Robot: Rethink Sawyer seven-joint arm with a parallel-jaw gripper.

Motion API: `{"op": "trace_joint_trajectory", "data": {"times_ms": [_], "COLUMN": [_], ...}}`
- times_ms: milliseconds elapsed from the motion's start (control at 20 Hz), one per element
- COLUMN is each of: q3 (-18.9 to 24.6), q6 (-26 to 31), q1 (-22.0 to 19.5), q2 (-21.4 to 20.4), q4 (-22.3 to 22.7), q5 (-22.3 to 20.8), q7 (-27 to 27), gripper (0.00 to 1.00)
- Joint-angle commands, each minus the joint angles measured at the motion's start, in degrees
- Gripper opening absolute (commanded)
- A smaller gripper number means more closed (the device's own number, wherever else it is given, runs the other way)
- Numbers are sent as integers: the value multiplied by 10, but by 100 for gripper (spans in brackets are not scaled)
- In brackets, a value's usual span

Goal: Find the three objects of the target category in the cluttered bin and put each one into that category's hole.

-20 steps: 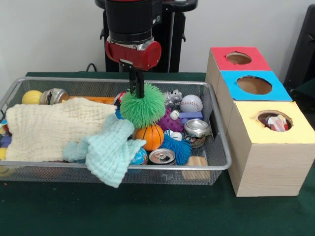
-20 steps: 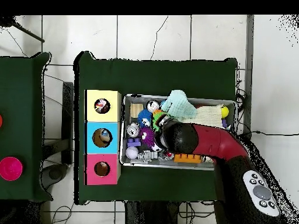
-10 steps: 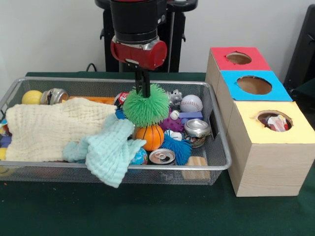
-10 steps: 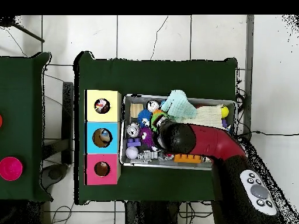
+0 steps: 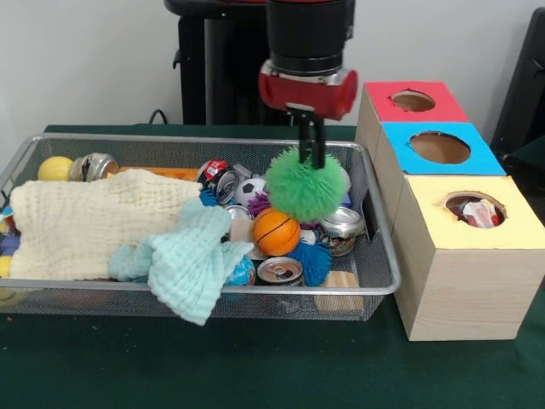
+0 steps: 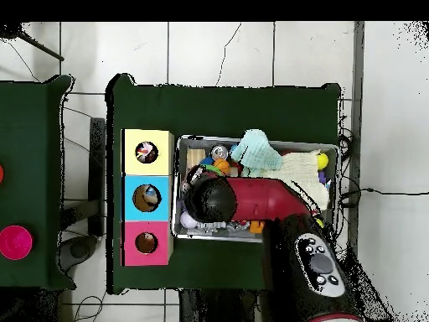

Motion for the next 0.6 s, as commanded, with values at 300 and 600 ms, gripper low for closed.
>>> {"op": "trace_joint_trajectory", "data": {"times_ms": [300,600], "q3": [-41,-42], "q6": [-35,-47], "q1": [59,64], "q2": [13,19], "q4": [39,36], "q5": [56,69], "q7": [105,98], "gripper": [100,100]}}
